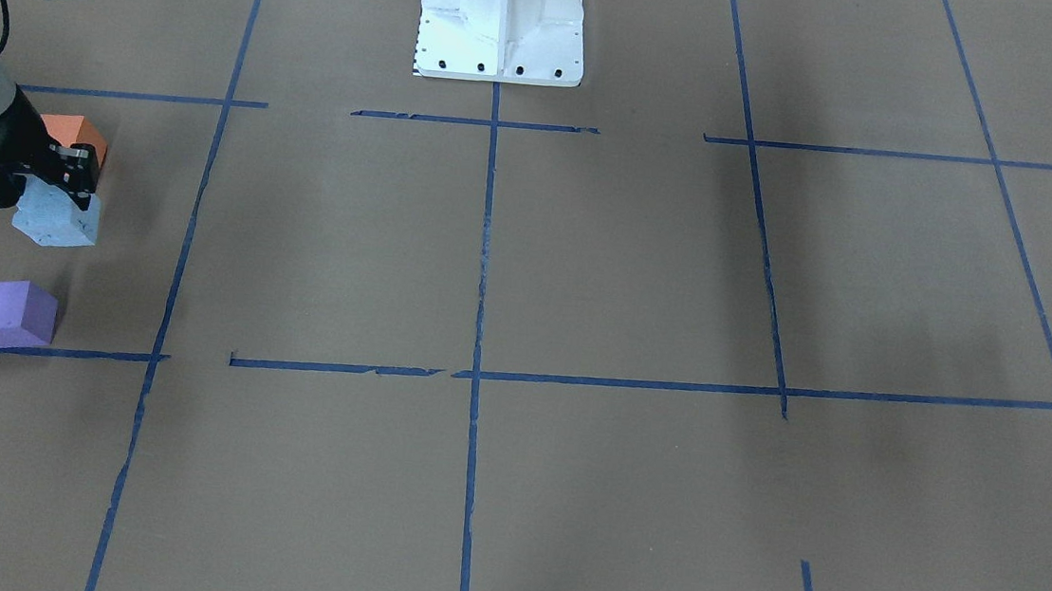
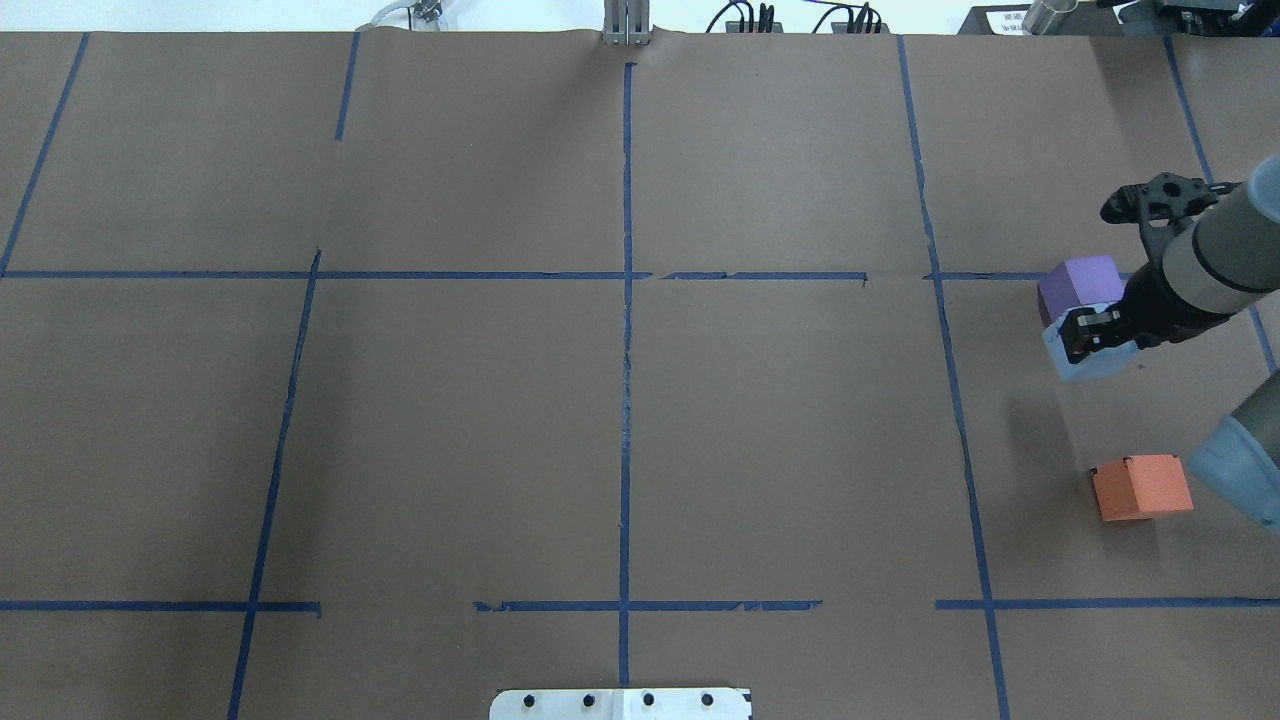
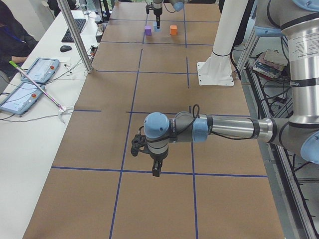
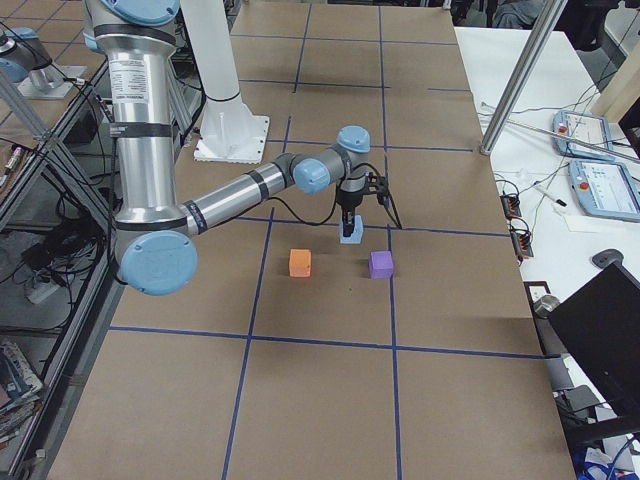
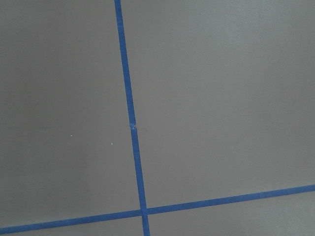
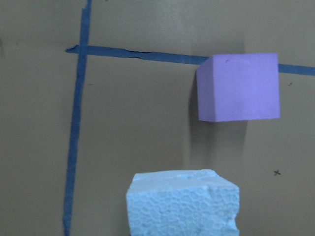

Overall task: Place blue block between orange and purple blocks
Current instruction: 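Lower the cube into the gap between purple and orange cubes, open gripper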

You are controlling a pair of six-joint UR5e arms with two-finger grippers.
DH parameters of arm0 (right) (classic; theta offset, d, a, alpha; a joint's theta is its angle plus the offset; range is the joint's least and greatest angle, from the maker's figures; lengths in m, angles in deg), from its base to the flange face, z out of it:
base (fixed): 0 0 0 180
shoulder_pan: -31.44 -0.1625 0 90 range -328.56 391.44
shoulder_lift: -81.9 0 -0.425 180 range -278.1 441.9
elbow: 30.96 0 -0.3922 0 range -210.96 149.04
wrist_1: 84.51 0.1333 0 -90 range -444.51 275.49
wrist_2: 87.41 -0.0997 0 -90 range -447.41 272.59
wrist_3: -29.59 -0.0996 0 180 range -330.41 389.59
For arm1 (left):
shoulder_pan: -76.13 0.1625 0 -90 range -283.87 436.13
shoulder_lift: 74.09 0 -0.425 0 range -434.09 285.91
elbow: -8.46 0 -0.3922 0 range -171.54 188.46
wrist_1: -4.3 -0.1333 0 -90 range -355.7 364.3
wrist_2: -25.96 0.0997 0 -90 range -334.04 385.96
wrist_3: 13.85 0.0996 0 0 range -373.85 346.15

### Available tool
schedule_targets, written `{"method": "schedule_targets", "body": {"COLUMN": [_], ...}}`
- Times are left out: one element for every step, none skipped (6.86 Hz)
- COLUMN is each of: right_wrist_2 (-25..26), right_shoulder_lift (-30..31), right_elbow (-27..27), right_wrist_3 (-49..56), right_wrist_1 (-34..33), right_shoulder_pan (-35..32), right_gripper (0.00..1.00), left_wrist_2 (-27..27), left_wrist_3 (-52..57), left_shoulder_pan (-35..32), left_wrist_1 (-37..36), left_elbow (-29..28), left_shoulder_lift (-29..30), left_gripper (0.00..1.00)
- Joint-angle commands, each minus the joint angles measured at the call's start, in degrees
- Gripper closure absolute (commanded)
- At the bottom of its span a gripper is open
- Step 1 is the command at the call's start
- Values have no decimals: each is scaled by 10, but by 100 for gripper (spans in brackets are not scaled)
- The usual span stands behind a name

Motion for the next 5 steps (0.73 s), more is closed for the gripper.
{"method": "schedule_targets", "body": {"right_wrist_2": [-3,-2,-2,-2,2], "right_shoulder_lift": [46,45,45,45,44], "right_elbow": [-31,-52,-56,-65,-73], "right_wrist_3": [-6,-36,-56,-54,-55], "right_wrist_1": [89,125,143,144,145], "right_shoulder_pan": [-3,-3,-2,-1,14], "right_gripper": [41,41,40,35,32], "left_wrist_2": [0,0,0,0,0], "left_wrist_3": [0,0,0,0,0], "left_shoulder_pan": [0,0,0,0,0], "left_wrist_1": [0,0,0,0,0], "left_elbow": [0,0,0,-1,1], "left_shoulder_lift": [1,1,1,2,2], "left_gripper": [0,0,0,0,0]}}
